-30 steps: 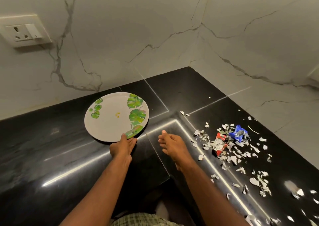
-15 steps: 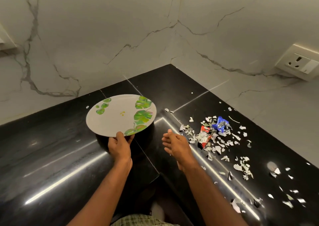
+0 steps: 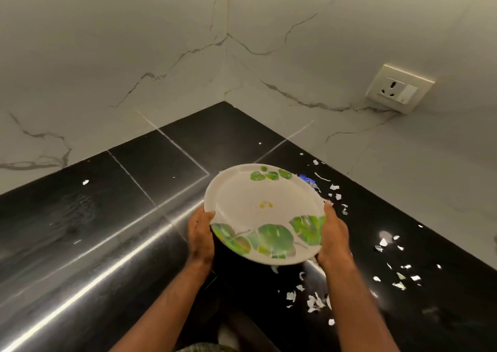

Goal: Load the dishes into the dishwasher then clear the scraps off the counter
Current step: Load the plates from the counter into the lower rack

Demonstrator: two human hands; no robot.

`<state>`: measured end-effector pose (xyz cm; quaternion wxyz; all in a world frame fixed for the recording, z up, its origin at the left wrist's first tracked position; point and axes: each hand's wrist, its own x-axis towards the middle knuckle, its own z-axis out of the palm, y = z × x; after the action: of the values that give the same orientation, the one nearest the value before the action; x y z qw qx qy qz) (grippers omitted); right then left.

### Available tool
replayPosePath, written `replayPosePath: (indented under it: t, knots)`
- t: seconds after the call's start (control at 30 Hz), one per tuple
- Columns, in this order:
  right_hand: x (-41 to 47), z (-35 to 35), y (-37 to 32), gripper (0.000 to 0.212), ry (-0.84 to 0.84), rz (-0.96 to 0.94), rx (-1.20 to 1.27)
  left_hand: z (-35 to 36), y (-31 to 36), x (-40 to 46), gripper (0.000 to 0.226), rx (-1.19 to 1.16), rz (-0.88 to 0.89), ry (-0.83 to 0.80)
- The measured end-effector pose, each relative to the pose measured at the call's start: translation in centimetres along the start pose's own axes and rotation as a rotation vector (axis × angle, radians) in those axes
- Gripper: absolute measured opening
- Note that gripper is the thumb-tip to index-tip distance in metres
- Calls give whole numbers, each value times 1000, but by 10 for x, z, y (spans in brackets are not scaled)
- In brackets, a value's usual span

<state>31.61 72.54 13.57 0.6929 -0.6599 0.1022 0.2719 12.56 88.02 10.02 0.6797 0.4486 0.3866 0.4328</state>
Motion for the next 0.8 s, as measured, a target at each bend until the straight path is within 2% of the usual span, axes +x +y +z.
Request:
replayPosePath:
  t: [0.07,0.17,0.27,0.43,0.6,0.8]
  knots:
    - [7,-21,-2,25,78,-39,-11,11,2,-5,16,38,1,-104]
    - [11,-42,0,20,146,-115,-25,24,-3,-5,28,81,-36,-224]
    - [13,-59,2,21,218,-181,-46,35,-14,-3,46,138,-84,-269]
    - [15,-82,-2,23,300,-239,-49,59,-20,-1,14,191,-92,-275]
    - [15,-92,-3,23,361,-297,-65,71,-28,-1,20,259,-96,-352]
    - [14,-96,7,23,383,-267,-34,72,-42,-4,30,335,-147,-465]
